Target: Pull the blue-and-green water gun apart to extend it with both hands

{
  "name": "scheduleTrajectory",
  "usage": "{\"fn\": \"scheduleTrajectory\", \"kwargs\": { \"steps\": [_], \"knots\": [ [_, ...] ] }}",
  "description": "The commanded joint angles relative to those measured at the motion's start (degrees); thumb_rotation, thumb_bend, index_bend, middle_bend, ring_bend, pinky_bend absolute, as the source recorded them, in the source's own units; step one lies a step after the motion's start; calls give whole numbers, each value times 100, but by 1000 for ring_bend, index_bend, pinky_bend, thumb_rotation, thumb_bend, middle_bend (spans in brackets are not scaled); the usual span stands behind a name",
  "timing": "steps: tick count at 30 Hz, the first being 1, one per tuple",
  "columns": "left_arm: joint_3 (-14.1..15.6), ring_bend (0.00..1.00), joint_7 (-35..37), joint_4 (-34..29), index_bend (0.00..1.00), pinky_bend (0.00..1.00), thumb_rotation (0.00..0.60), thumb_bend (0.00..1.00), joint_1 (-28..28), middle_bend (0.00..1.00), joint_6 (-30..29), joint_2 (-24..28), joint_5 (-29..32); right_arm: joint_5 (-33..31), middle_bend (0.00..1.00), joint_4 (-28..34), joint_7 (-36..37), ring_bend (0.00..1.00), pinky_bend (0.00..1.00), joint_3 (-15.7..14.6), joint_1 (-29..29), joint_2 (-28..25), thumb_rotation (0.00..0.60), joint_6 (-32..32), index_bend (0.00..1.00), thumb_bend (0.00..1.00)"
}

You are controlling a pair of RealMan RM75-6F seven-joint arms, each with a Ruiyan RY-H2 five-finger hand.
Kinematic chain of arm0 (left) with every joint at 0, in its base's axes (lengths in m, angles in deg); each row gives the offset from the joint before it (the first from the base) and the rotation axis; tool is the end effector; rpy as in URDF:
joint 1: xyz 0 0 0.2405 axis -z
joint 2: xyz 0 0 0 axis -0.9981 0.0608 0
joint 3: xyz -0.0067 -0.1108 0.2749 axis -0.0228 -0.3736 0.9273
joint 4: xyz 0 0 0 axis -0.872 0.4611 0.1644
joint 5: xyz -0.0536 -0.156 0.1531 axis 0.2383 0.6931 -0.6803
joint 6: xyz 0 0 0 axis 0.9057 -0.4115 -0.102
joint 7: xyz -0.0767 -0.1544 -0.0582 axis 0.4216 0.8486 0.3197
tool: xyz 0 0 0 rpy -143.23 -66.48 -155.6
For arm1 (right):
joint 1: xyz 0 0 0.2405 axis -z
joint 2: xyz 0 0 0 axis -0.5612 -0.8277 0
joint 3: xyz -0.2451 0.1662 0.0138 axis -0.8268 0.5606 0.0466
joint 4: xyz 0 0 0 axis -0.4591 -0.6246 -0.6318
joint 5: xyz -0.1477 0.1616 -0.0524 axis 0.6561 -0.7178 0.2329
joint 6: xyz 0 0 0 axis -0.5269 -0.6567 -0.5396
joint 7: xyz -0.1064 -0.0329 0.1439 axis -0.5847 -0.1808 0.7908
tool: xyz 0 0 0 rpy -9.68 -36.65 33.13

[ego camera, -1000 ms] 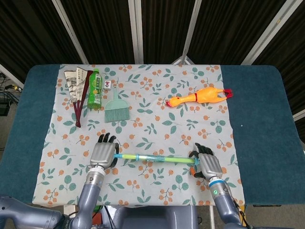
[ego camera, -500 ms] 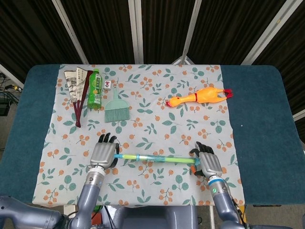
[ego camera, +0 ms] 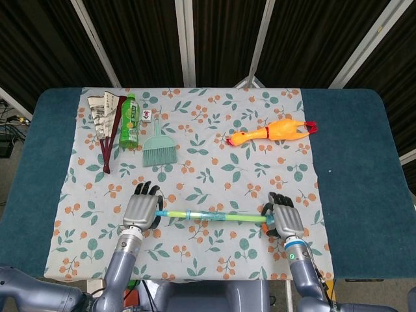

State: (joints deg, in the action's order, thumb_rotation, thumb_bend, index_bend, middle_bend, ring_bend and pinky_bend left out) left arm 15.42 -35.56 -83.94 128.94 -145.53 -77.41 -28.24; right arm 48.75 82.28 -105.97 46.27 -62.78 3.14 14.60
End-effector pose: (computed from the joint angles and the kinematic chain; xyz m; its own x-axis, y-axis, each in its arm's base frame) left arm -0.1249 0.3165 -0.0731 0.4445 0.4016 0.8007 0.8907 -0.1032 -0.4427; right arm -0.2382 -0.3030 -0.0510 0.1783 -0.4317 0.8842 -0.9621 0.1121 0.2487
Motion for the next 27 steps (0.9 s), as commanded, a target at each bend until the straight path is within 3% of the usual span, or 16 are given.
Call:
{"fn": "scheduleTrajectory", "kwargs": {
  "steps": [1, 13, 27],
  "knots": [
    [10, 0, 11, -16, 624, 48, 600, 613, -1, 144, 4, 16, -10, 30, 124, -11, -34, 0, 0, 7, -7, -12, 600, -23, 609, 422],
    [143, 0, 56, -214, 625, 49, 600, 613, -66, 144, -6, 240, -80, -11, 130, 45, -22, 0, 0, 125, -8, -150, 600, -26, 637, 422],
    [378, 0, 342, -476, 632, 49, 600, 612, -262, 144, 187, 931, -258, -120, 129, 73, -68, 0, 0, 257, -11, -496, 600, -77, 645, 421]
  ]
}}
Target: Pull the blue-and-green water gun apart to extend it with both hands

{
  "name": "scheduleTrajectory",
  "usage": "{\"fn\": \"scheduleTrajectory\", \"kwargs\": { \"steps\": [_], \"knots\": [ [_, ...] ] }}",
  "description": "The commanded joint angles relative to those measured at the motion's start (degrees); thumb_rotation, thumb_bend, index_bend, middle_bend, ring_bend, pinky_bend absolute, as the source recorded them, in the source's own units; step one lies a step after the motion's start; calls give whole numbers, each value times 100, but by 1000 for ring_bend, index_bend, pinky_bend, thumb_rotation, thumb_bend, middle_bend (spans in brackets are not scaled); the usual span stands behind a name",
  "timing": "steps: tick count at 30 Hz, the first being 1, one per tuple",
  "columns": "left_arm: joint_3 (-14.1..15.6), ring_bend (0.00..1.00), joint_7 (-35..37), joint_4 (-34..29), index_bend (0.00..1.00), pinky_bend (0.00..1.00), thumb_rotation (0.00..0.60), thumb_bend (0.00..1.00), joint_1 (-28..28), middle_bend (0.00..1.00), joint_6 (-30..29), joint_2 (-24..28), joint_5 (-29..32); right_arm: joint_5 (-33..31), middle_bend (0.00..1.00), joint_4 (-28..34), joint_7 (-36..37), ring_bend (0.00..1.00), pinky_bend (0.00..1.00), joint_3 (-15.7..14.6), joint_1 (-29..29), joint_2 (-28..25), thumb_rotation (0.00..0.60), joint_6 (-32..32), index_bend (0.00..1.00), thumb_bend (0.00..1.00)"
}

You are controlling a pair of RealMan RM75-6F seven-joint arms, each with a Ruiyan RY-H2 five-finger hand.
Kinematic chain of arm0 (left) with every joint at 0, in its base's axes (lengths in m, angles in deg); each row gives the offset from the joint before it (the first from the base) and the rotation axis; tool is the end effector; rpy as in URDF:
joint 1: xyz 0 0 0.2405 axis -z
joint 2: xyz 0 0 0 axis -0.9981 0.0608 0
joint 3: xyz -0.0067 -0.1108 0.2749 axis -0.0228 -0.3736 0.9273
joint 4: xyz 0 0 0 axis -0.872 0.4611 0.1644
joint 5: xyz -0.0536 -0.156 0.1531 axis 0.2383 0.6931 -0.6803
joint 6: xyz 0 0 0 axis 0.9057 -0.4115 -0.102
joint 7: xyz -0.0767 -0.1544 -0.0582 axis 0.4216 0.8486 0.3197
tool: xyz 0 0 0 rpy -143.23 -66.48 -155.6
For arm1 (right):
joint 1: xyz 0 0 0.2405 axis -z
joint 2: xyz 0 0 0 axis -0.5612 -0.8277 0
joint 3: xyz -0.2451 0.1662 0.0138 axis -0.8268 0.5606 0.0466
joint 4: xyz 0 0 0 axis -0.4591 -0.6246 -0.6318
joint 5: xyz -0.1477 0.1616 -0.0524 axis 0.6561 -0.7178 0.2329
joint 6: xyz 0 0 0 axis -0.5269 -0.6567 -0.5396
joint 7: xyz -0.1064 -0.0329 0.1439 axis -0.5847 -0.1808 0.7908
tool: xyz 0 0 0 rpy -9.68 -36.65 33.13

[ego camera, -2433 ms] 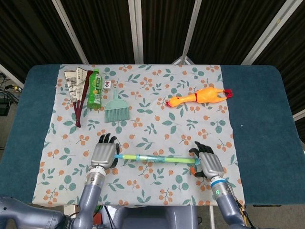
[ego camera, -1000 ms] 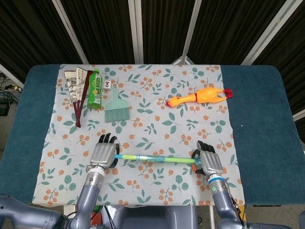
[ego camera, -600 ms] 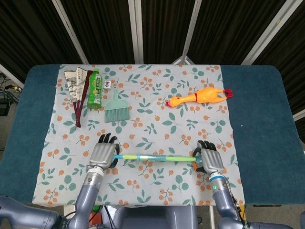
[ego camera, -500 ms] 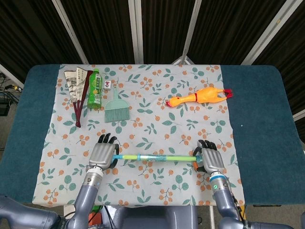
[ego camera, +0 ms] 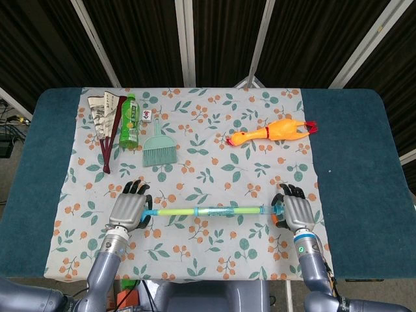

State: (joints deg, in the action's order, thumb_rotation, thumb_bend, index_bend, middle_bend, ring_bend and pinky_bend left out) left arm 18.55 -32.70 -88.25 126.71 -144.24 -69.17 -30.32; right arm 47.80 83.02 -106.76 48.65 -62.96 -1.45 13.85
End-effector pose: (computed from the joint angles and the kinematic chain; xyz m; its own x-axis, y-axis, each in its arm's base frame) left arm -0.1539 0.3144 -0.0380 0.4666 0.3965 0.7906 0.8778 -0.0986 -0.4687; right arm -0.2505 -0.3225 -0.0147 0.2246 -0.3675 0.9025 -0.9461 0.1397 0.2923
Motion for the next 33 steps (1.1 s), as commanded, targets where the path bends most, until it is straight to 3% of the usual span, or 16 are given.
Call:
{"fn": "scheduleTrajectory", "kwargs": {
  "steps": [1, 25, 33],
  "knots": [
    [108, 0, 89, -63, 632, 49, 600, 612, -59, 144, 96, 186, -85, -57, 129, -1, 21, 0, 0, 36, 11, -71, 600, 0, 646, 422],
    [562, 0, 923, -37, 635, 49, 600, 612, -478, 144, 605, 1408, -528, -419, 130, -230, 96, 0, 0, 188, 60, -673, 600, 82, 646, 422],
    [574, 0, 1114, -57, 634, 49, 600, 613, -543, 144, 726, 1751, -646, -433, 129, -224, 176, 0, 0, 193, 88, -811, 600, 118, 646, 423]
  ]
}}
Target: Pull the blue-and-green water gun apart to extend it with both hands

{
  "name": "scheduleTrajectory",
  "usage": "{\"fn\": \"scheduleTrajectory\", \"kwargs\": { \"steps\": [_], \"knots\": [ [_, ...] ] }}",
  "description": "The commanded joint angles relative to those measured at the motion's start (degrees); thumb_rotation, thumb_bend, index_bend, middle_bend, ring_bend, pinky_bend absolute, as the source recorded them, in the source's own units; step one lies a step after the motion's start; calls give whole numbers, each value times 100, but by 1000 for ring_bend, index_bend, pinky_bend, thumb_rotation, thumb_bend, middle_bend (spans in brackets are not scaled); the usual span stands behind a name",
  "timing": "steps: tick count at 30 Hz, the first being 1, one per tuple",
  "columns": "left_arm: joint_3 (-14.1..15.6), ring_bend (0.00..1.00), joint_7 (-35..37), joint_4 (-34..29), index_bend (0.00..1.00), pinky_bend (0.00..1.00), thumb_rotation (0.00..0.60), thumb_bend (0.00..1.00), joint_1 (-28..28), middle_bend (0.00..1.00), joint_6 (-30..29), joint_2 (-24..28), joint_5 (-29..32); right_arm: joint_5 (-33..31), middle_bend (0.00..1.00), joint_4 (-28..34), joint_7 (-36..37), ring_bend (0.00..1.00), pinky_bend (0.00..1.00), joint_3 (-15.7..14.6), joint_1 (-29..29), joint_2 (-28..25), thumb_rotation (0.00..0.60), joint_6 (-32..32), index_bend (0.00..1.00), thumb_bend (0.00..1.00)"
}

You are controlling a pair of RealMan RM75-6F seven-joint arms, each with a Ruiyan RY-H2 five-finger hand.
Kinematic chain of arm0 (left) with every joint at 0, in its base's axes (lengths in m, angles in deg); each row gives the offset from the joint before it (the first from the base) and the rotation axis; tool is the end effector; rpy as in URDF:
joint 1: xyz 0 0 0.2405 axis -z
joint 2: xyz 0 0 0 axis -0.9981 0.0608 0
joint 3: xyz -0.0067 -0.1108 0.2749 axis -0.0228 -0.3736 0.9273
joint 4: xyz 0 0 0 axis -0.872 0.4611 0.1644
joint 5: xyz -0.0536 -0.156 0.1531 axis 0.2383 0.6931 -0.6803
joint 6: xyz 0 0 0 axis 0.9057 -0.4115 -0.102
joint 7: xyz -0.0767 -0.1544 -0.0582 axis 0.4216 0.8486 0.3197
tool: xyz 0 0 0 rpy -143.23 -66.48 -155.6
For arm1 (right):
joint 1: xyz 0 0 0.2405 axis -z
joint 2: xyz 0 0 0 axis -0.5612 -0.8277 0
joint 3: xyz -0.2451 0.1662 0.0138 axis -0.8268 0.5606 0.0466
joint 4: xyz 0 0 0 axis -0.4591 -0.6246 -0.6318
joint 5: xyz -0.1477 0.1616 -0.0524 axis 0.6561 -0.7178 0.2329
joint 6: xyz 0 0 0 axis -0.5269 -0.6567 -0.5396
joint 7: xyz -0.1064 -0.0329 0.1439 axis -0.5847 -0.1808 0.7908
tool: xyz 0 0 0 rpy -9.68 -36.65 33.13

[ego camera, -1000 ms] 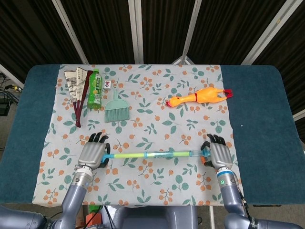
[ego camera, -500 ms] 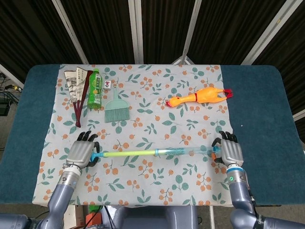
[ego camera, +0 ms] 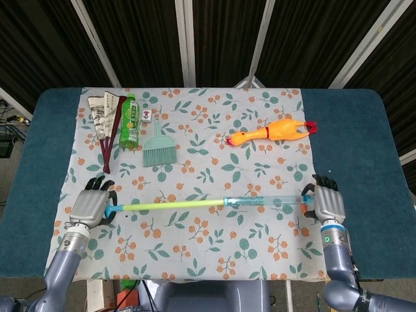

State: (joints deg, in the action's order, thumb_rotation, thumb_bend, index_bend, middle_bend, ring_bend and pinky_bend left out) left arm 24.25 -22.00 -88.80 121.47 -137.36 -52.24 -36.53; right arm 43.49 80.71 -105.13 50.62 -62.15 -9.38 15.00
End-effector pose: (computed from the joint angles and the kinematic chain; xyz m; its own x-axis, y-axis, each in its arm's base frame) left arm -0.2309 0.3152 0.0360 0.5079 0.3844 0.7709 0.8443 -0.0447 -0.5340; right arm -0.2990 -0.3417 0.0448 0.2819 -0.3064 0.9092 -0.8951 0.2571 0.3642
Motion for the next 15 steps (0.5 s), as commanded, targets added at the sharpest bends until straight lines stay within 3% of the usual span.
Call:
{"fn": "scheduleTrajectory", "kwargs": {
  "steps": [1, 8, 15],
  "knots": [
    [9, 0, 58, -1, 634, 49, 600, 612, -25, 144, 52, 82, -37, -4, 130, 13, 17, 0, 0, -6, 10, -29, 600, 3, 646, 423],
    [33, 0, 111, -7, 629, 49, 600, 612, -52, 143, 110, 199, -112, -9, 130, 47, 45, 0, 0, -3, 23, -98, 600, -10, 646, 423],
    [35, 0, 146, -21, 499, 49, 600, 557, -61, 102, 165, 230, -149, -13, 130, 76, 60, 0, 0, -41, 27, -123, 600, 22, 631, 422]
  ]
}}
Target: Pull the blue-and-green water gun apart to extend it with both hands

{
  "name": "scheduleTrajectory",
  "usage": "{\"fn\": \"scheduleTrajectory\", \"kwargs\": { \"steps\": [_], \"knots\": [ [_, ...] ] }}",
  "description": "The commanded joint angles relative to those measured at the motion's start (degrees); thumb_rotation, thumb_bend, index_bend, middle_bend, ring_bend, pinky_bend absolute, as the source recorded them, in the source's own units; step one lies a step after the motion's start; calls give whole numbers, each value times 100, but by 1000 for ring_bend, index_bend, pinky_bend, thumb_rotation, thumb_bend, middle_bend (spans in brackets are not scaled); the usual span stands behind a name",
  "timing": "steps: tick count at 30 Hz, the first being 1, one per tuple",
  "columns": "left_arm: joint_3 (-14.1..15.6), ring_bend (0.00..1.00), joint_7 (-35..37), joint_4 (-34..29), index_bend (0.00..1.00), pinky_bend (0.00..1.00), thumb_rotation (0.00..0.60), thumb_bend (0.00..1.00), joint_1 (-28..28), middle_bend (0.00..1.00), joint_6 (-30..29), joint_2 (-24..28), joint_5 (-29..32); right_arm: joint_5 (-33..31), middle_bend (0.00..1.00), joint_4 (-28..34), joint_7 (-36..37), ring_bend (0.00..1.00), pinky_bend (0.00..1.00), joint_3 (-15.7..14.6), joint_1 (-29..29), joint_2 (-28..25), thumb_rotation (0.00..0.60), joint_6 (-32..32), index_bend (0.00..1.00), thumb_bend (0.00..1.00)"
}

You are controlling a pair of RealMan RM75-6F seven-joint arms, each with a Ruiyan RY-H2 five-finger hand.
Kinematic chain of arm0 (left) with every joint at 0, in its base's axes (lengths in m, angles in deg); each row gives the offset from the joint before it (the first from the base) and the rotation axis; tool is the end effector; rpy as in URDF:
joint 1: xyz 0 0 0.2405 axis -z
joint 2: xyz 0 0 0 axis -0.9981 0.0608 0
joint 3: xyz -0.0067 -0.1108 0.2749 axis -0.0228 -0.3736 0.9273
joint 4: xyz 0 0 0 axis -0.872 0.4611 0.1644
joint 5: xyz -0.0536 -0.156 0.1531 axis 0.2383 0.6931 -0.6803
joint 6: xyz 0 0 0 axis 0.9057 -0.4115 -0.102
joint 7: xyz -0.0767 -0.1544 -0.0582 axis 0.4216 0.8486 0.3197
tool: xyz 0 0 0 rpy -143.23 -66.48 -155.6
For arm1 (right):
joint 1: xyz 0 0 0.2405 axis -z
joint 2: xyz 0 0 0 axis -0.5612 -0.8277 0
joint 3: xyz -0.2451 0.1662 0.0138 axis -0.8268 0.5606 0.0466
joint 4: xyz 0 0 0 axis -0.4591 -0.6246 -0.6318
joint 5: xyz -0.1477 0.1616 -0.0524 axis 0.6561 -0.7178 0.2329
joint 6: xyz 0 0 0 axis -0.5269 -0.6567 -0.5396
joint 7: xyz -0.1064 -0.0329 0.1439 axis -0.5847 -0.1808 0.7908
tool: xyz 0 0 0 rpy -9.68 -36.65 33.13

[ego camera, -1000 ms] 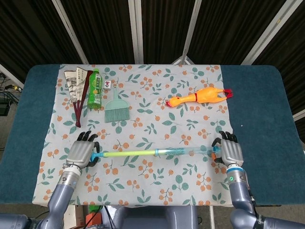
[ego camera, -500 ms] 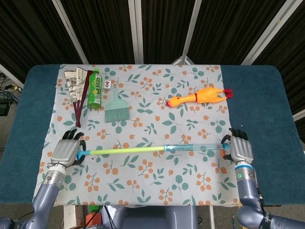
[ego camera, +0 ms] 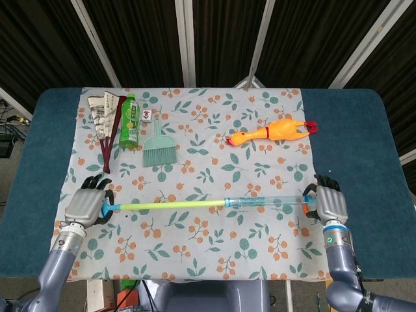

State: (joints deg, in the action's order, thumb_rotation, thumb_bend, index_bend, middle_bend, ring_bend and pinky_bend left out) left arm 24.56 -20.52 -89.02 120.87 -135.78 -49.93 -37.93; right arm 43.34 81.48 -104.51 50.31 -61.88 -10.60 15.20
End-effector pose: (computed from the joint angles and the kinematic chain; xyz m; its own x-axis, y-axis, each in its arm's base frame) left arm -0.2359 0.3148 0.0458 0.5116 0.3831 0.7691 0.8432 -0.0516 -0.5351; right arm -0.3020 -0.3391 0.0504 0.2780 -0.3095 0.9094 -0.8938 0.2636 0.3629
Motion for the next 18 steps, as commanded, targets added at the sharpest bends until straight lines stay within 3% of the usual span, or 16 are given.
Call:
{"fn": "scheduleTrajectory", "kwargs": {
  "steps": [1, 5, 7, 13, 18],
  "knots": [
    [9, 0, 0, -3, 457, 48, 600, 522, -3, 89, 13, 1, -14, 4, 129, -3, 0, 0, 0, -16, 2, 1, 600, 4, 579, 422],
    [20, 0, 22, -1, 332, 40, 600, 373, -10, 51, 54, 30, -32, -60, 35, 31, -9, 0, 0, -64, -1, -53, 600, 110, 116, 422],
    [11, 0, 41, 2, 295, 38, 600, 328, -8, 41, 81, 55, -21, -93, 0, 63, -22, 0, 0, -87, -10, -105, 600, 176, 1, 422],
    [-15, 0, 217, -11, 224, 35, 600, 288, -36, 38, 185, 179, -24, -24, 0, 105, 11, 0, 0, -121, -3, -216, 600, 178, 0, 423],
    [20, 0, 373, 11, 170, 35, 600, 197, -81, 31, 293, 302, -92, -11, 0, 159, 47, 0, 0, -180, 27, -339, 600, 226, 0, 423]
  ]
}}
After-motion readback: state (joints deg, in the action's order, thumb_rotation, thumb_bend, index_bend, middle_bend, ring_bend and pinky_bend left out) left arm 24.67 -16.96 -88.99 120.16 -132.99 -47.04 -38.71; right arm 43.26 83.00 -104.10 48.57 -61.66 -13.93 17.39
